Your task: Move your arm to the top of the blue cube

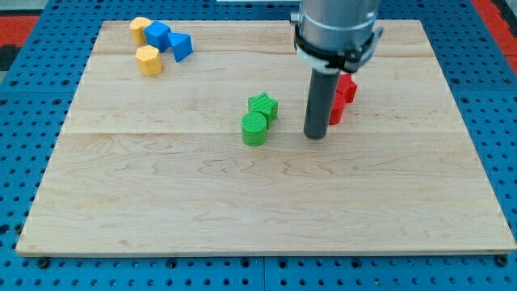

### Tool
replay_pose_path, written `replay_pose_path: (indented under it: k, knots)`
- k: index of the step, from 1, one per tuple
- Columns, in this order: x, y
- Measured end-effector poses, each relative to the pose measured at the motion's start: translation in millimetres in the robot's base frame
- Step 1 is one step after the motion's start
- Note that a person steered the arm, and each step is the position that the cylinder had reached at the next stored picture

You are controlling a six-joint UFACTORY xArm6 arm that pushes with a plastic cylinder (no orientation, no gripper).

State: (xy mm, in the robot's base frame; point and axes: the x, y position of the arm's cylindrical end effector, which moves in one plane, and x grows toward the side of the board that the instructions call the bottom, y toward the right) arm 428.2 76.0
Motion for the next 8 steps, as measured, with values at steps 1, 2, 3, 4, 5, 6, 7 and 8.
replay_pose_path:
  k: [1, 2, 3, 4, 5, 6, 7, 8]
  knots:
    - [-39.2, 9.8]
    - [-51.2, 9.2]
    - [-99.3, -59.3]
    - [-171.6, -81.1]
    - [-234.6, -124.8]
    - [-236.1, -159.5]
    - [-236.6, -186.5]
    - [-236.6, -207.1]
